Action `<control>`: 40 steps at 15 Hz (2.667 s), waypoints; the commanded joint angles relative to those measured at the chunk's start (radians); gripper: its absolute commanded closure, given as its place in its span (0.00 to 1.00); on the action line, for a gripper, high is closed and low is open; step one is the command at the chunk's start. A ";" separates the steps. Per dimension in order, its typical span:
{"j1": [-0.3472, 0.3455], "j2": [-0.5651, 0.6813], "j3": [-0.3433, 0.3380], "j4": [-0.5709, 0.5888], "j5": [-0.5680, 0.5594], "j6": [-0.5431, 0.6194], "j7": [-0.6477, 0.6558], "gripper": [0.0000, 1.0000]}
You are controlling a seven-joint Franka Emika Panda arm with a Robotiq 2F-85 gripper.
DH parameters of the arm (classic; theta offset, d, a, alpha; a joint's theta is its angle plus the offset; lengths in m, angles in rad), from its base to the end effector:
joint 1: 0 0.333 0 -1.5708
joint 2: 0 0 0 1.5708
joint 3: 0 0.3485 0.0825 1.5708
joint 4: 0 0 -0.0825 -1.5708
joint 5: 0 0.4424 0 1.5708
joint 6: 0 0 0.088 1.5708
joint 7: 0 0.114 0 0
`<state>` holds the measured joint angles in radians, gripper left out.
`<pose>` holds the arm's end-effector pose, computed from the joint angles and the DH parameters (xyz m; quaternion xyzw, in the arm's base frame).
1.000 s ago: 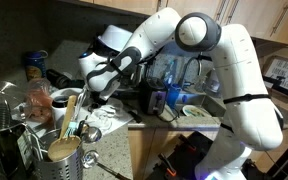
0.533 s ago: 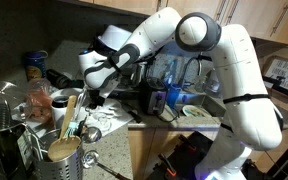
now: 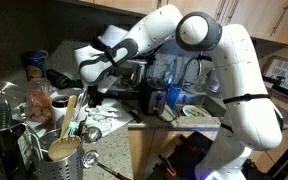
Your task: Wipe the white bowl with the white towel and then put the bowl in the bigger white bowl
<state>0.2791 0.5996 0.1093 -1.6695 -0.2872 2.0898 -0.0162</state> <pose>0.6791 0.2531 0.2280 0.9545 0.2723 -0.0681 0.1006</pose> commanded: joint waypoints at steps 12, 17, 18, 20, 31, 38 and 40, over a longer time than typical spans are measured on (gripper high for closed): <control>-0.003 0.000 0.031 0.244 0.030 -0.266 -0.123 0.97; 0.001 0.027 0.043 0.446 0.054 -0.541 -0.189 0.97; 0.000 0.035 0.045 0.488 0.061 -0.590 -0.203 0.97; -0.005 0.053 0.052 0.566 0.081 -0.664 -0.242 0.97; -0.046 0.148 0.165 0.722 0.346 -0.665 -0.556 0.97; -0.058 0.202 0.213 0.716 0.472 -0.656 -0.645 0.97; -0.052 0.224 0.219 0.713 0.486 -0.646 -0.656 0.97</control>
<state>0.2302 0.7856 0.3071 -0.9847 0.1703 1.4567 -0.6447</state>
